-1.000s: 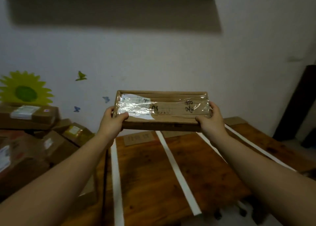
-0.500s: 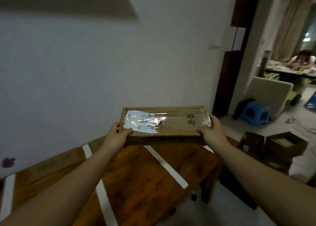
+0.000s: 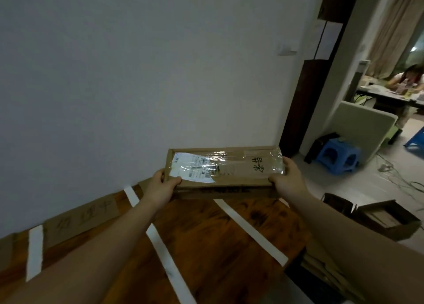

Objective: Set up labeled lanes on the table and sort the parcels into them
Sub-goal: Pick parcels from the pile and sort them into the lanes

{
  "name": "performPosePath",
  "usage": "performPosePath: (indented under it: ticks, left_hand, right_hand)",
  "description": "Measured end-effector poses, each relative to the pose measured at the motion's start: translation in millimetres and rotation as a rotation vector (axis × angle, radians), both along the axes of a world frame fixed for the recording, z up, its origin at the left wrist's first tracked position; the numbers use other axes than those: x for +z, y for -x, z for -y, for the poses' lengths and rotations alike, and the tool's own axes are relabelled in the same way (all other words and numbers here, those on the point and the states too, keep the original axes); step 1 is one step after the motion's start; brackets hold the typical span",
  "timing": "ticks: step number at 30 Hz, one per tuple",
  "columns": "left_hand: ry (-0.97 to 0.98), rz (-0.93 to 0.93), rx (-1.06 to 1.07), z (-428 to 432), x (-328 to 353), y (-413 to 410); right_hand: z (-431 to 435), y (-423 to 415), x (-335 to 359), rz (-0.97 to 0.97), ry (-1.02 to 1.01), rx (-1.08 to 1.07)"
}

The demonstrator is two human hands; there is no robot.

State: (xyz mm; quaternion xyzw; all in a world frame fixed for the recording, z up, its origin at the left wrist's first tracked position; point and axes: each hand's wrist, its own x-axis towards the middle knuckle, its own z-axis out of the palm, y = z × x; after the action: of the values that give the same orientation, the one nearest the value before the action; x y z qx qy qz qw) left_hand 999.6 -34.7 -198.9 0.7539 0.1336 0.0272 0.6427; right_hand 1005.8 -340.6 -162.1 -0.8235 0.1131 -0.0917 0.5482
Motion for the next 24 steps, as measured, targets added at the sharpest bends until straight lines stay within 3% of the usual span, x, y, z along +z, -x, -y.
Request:
performPosePath:
  ticks: [10, 16, 24]
  left_hand:
    - [-0.13, -0.07, 0.197, 84.4, -17.0, -76.7]
    - [-0.027, -0.141, 0.335, 145.6, -29.3, -108.7]
    - [-0.034, -0.245, 0.318, 177.6, -49.0, -140.9]
  right_hand:
    - [69.9, -146.8, -32.0, -0.036, -0.039, 0.209]
    - [115.2, -227.8, -49.6, -0.024, 0.054, 0.31]
    - [145.3, -282.2, -81.4, -0.107, 0.069, 0.363]
